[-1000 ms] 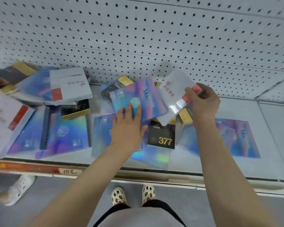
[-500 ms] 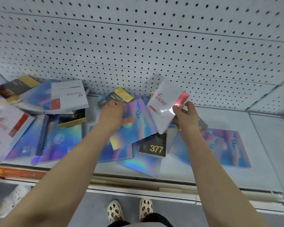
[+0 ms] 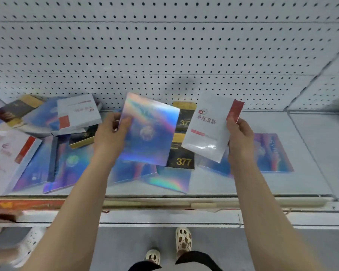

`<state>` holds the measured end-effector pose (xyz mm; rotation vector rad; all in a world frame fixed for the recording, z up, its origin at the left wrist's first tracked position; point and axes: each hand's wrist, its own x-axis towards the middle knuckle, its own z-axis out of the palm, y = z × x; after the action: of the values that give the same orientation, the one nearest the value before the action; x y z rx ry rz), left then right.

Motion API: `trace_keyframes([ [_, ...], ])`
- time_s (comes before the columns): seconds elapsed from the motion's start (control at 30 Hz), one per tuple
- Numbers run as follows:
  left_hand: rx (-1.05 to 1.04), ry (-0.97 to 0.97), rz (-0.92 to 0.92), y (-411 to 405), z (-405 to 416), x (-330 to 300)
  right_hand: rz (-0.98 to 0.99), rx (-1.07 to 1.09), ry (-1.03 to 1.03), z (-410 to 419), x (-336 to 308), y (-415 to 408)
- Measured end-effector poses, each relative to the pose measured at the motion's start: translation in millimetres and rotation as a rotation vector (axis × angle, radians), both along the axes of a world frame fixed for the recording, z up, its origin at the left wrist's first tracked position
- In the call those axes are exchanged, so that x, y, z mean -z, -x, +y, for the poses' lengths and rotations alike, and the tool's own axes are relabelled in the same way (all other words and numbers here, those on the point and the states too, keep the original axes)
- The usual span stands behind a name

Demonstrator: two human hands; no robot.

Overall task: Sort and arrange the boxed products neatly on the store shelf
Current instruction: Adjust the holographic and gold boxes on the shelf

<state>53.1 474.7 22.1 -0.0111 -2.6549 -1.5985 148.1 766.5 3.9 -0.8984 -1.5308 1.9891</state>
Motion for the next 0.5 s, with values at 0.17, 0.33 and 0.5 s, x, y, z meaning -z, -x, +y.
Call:
trace_keyframes([
  [0.17, 0.032, -0.268, -0.159, -38.2, 17.0, 15.0, -0.026, 0.163, -0.009, -11.7, 0.2, -62.9],
  [0.33, 0.187, -0.330, -0.203, -79.2, 36.5, 32.5, -0.115, 0.331, -0.059, -28.4, 2.5, -141.6],
  [0.5, 0.284, -0.354, -0.311, -123.9, 70.3, 43.1, -0.191, 0.494, -0.117, -24.5, 7.6, -216.7],
])
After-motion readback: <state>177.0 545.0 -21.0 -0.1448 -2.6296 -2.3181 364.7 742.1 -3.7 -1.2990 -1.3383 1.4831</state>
